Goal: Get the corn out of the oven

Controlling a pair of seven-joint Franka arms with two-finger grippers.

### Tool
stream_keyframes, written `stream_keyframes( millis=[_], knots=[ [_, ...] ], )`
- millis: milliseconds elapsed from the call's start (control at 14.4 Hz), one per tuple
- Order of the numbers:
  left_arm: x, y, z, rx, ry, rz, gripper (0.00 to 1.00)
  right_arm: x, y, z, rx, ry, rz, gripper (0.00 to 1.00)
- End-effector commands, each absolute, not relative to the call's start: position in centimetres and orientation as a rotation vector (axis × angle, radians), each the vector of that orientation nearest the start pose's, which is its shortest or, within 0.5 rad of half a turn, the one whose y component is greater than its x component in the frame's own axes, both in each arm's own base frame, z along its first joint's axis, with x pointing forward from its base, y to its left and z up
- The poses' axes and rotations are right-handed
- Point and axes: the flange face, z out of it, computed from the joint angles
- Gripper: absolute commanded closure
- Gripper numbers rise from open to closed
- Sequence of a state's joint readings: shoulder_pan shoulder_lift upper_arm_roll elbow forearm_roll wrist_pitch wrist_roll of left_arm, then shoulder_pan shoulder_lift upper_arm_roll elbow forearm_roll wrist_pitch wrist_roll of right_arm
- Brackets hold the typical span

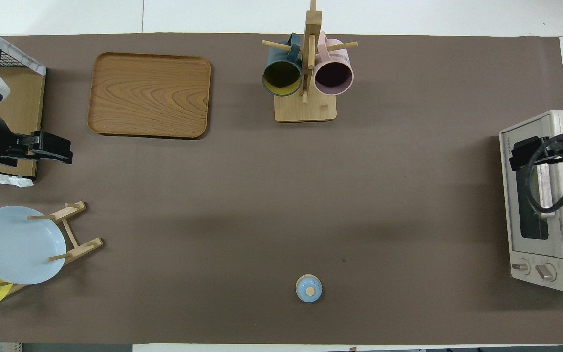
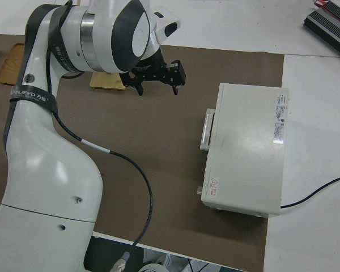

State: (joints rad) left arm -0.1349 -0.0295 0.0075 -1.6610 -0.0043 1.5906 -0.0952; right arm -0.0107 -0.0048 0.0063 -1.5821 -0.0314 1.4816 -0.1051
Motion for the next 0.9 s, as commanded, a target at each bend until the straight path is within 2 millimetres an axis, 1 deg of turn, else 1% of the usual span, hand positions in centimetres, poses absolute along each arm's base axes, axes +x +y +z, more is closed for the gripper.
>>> stream_keyframes(
  millis=[0, 347, 486, 555, 625, 694, 763, 833],
  knots=[
    [53.7, -6.4, 59.9, -3.119, 0.051, 0.064, 0.00, 54.4, -0.6, 61.6, -3.142, -0.124, 0.160, 0.00],
    [53.7, -6.4, 59.9, -3.119, 0.051, 0.064, 0.00, 54.1, -0.6, 61.2, -3.148, -0.117, 0.175, 0.00],
    [53.7, -6.4, 59.9, -3.119, 0.051, 0.064, 0.00, 53.9, -0.7, 60.7, -3.146, -0.132, 0.185, 0.00],
    [53.7, -6.4, 59.9, -3.119, 0.051, 0.064, 0.00, 53.7, -0.8, 59.7, -3.146, -0.164, 0.157, 0.10],
    [53.7, -6.4, 59.9, -3.119, 0.051, 0.064, 0.00, 53.3, -1.1, 59.2, -3.141, -0.225, 0.150, 0.46],
    [53.7, -6.4, 59.9, -3.119, 0.051, 0.064, 0.00, 52.9, -1.4, 58.6, -3.137, -0.242, 0.159, 0.92],
    [53.7, -6.4, 59.9, -3.119, 0.051, 0.064, 0.00, 52.6, -1.6, 58.2, -3.135, -0.237, 0.169, 1.00],
    [53.7, -6.4, 59.9, -3.119, 0.051, 0.064, 0.00, 52.5, -1.9, 57.8, -3.138, -0.226, 0.162, 1.00]
  ],
)
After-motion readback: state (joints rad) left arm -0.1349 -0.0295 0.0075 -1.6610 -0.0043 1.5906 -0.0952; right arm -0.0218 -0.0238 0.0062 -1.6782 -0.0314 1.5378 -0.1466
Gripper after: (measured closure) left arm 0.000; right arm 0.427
